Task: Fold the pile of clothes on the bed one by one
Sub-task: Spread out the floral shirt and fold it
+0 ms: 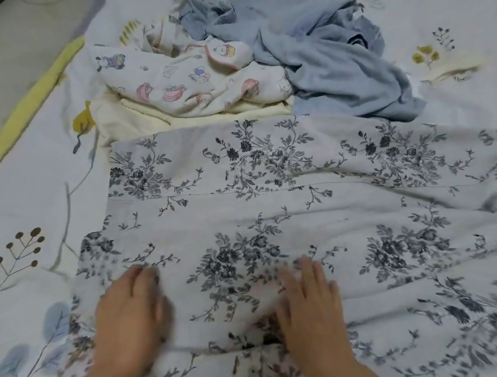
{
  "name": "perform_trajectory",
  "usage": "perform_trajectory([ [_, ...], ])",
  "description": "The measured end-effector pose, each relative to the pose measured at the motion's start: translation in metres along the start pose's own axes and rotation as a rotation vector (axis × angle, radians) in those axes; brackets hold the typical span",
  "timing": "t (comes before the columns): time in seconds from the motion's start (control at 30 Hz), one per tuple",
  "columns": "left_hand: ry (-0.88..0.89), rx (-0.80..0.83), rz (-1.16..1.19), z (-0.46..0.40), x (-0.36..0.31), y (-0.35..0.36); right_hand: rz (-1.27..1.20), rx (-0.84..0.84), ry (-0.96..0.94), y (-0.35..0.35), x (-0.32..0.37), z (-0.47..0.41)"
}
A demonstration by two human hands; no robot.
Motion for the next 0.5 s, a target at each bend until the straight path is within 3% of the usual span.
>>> perform_trajectory([
  [0.07,0.162,0.071,0.006,0.000,-0.049,0.015,0.050,-0.009,0.172,-0.003,-0.045,-0.005],
  [0.13,0.261,0.216,-0.048,0.003,-0.081,0.035,0.069,0.094,0.215,0.004,-0.068,-0.005],
  [0.17,0.253,0.330,-0.081,0.004,-0.088,0.045,0.073,0.163,0.196,0.011,-0.074,-0.002],
  [0.3,0.153,0.469,-0.170,0.000,-0.091,0.071,0.072,0.297,0.070,0.018,-0.082,0.010],
  [0.4,0.144,0.419,-0.115,-0.010,-0.102,0.062,-0.064,0.195,0.015,-0.007,-0.089,0.018],
  [0.5,0.249,0.352,-0.049,-0.018,-0.138,0.042,-0.114,0.060,0.005,-0.037,-0.109,0.029],
])
Point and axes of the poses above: each hand's wrist, its own z-axis away from the middle knuckle, its own y-axis out of the palm, x = y × z, the point moved 7 cm from there along -z, towards the middle knuckle
